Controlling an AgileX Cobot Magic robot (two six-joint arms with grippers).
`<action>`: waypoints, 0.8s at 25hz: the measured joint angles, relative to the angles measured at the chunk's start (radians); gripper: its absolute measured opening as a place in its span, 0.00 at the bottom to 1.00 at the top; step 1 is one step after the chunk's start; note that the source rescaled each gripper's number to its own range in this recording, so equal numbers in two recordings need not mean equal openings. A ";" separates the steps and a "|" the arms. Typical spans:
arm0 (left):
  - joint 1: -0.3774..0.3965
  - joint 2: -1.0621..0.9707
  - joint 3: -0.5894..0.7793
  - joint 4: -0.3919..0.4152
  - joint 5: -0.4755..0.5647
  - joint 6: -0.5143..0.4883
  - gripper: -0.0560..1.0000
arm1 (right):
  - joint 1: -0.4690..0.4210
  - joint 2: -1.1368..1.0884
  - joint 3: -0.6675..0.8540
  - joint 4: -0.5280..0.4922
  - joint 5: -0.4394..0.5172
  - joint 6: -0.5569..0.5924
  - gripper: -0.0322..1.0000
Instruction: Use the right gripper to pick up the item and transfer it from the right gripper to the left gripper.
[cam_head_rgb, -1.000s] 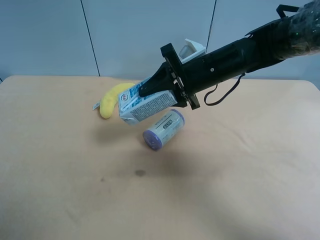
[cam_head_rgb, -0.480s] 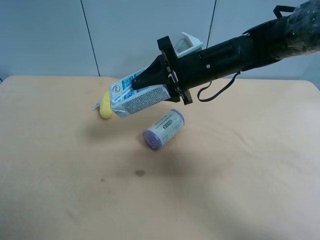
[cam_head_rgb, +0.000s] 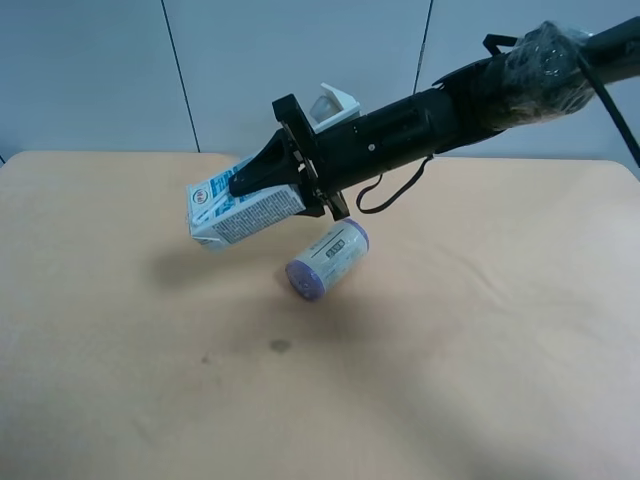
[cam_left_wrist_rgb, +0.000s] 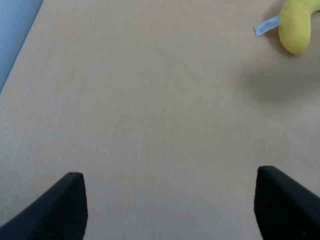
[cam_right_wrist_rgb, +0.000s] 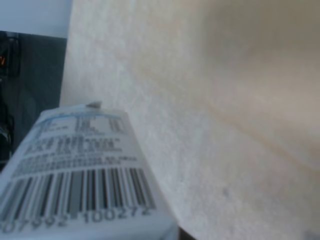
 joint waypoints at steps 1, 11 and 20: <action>0.000 0.000 0.000 0.000 0.000 0.000 0.71 | 0.000 0.005 0.000 0.000 -0.004 0.000 0.03; 0.000 0.000 0.000 0.002 -0.001 0.000 0.71 | 0.000 0.009 0.000 0.000 -0.009 -0.002 0.03; 0.000 0.031 -0.002 0.011 0.003 -0.001 0.71 | 0.000 0.009 0.000 0.000 -0.008 -0.002 0.03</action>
